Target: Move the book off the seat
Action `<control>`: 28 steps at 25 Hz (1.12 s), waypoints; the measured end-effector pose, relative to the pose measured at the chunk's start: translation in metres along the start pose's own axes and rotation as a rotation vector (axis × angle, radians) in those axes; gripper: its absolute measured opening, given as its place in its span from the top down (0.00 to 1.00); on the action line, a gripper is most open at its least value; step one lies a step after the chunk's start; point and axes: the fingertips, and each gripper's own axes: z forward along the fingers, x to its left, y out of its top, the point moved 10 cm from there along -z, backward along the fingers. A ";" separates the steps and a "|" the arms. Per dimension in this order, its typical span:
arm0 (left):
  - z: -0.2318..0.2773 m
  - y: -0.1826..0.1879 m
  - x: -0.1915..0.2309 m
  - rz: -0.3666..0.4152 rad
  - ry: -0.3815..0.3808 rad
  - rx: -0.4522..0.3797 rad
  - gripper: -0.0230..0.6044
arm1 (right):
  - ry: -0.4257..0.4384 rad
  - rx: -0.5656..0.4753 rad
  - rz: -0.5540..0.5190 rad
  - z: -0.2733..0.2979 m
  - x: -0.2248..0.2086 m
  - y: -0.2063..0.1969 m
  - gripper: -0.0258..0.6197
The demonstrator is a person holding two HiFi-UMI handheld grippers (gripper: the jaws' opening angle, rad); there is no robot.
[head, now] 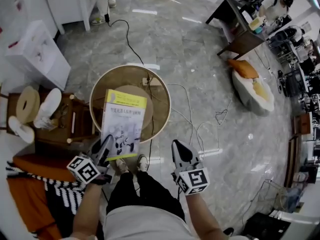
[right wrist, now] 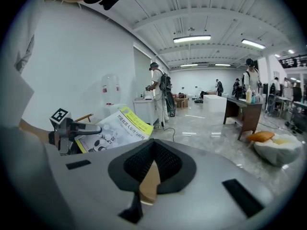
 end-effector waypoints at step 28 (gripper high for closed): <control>0.168 -0.107 0.150 -0.147 0.107 0.083 0.84 | 0.163 0.096 0.115 0.128 -0.049 -0.122 0.93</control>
